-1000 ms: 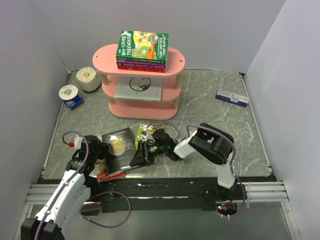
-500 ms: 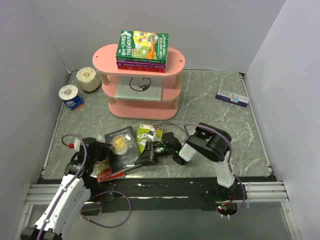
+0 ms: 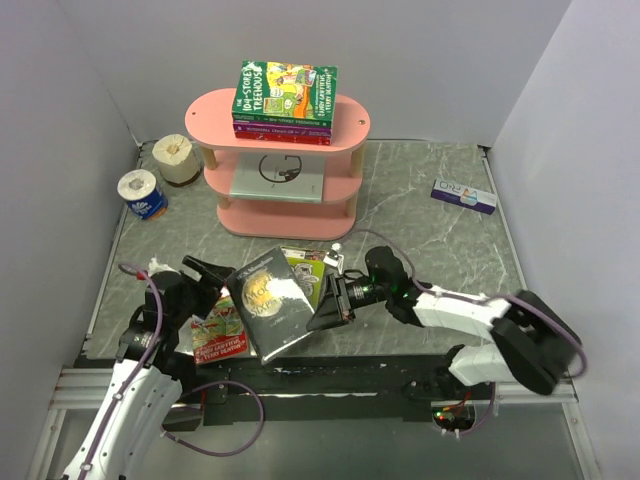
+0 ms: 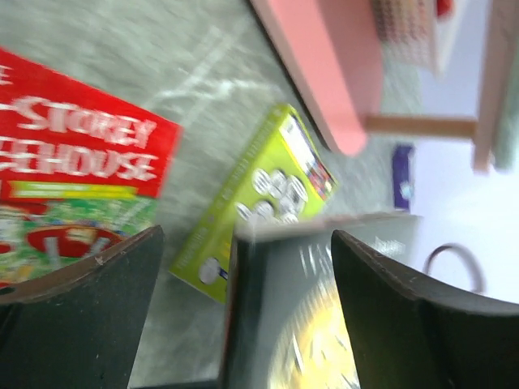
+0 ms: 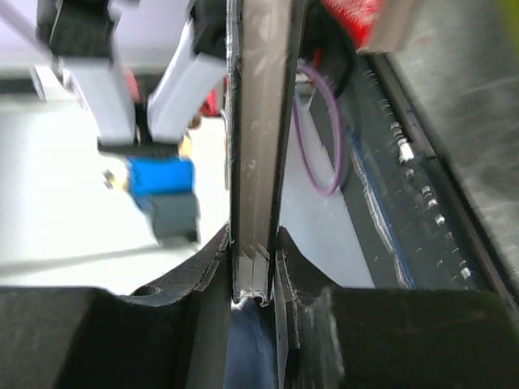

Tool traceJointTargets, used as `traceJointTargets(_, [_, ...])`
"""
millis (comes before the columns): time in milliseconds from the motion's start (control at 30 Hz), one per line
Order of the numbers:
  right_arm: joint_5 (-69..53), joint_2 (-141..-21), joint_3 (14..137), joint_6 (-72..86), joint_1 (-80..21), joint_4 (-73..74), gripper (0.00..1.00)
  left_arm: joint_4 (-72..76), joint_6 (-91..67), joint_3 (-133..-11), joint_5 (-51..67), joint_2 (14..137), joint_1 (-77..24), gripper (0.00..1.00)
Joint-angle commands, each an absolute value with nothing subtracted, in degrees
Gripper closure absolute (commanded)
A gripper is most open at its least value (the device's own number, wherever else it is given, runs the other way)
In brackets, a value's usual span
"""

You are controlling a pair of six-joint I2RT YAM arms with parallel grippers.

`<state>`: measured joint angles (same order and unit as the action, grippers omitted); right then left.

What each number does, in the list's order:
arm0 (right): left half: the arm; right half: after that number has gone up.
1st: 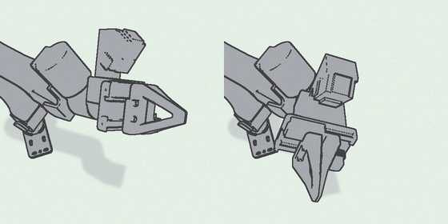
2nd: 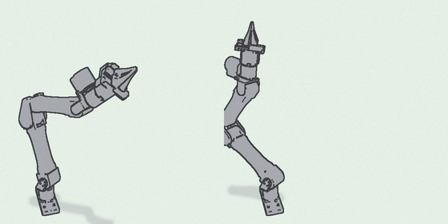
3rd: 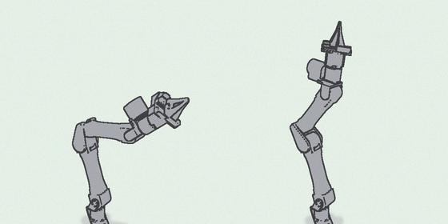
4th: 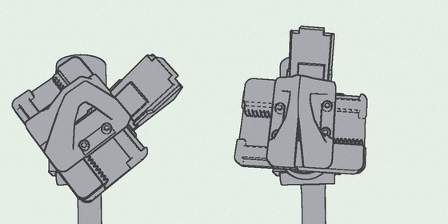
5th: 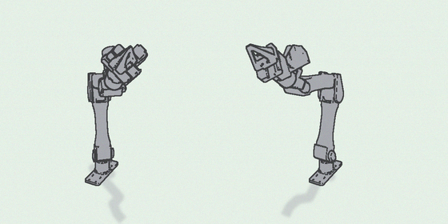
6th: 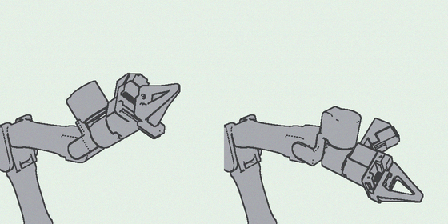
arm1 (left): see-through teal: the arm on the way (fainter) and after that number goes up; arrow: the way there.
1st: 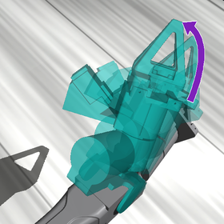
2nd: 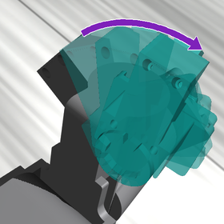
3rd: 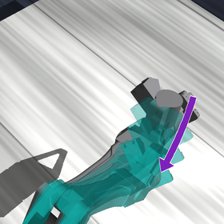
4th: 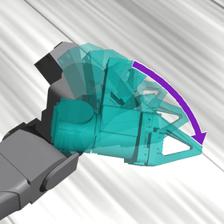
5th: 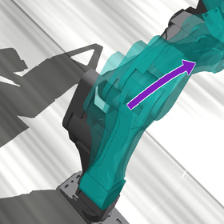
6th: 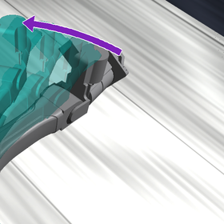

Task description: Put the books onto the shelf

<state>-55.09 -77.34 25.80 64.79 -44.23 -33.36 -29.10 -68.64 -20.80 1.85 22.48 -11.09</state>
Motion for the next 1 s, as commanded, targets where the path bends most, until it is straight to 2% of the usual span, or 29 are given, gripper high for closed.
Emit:
traceJointTargets(0, [-60.9,-66.6,35.9,43.3,-44.7,-8.0,1.0,-22.0,-65.6,-20.4,12.8,22.2,-11.3,0.09])
traceJointTargets(167, [-62.1,-63.3,41.2,36.4,-44.7,4.3,1.0,-16.4,-65.1,-18.4,18.9,19.8,-11.3,0.1])
traceJointTargets(333, [-64.6,-63.1,42.2,35.1,-44.3,5.8,1.0,-9.7,-64.5,-16.4,26.3,18.3,-11.3,0.15])
traceJointTargets(433, [-67.5,-62.5,42.1,35.4,-43.1,4.7,1.0,-1.1,-66.0,-13.7,31.2,17.8,-11.3,0.14])
traceJointTargets(500, [-68.6,-60.8,41.1,38.9,-41.3,1.3,1.0,4.0,-67.6,-11.1,34.7,17.4,-11.3,0.13])
traceJointTargets(600, [-73.3,-61.2,36.0,52.8,-39.3,-14.0,1.0,17.4,-73.1,-6.1,38.1,15.9,-11.3,0.11])
traceJointTargets(633, [-75.5,-61.8,34.4,55.3,-38.9,-19.6,1.0,26.3,-76.6,-4.7,38.8,15.5,-11.3,0.1])
traceJointTargets(733, [-76.5,-62.8,34.4,57.0,-38.8,-20.1,1.0,38.5,-80.8,-0.7,40.9,16.4,-11.3,0.09])
traceJointTargets(800, [-77.1,-62.9,33.8,58.9,-38.8,-23.7,1.0,40.9,-80.7,-0.7,43.5,17.7,-11.3,0.09])
traceJointTargets(900, [-78.1,-63.2,34.0,61.0,-38.8,-26.5,1.0,45.9,-80.6,-1.0,46.9,20.9,-11.3,0.17])
traceJointTargets(967, [-78.4,-63.0,34.5,60.0,-38.8,-25.7,1.0,51.3,-81.9,-0.8,48.6,23.4,-11.3,0.35])
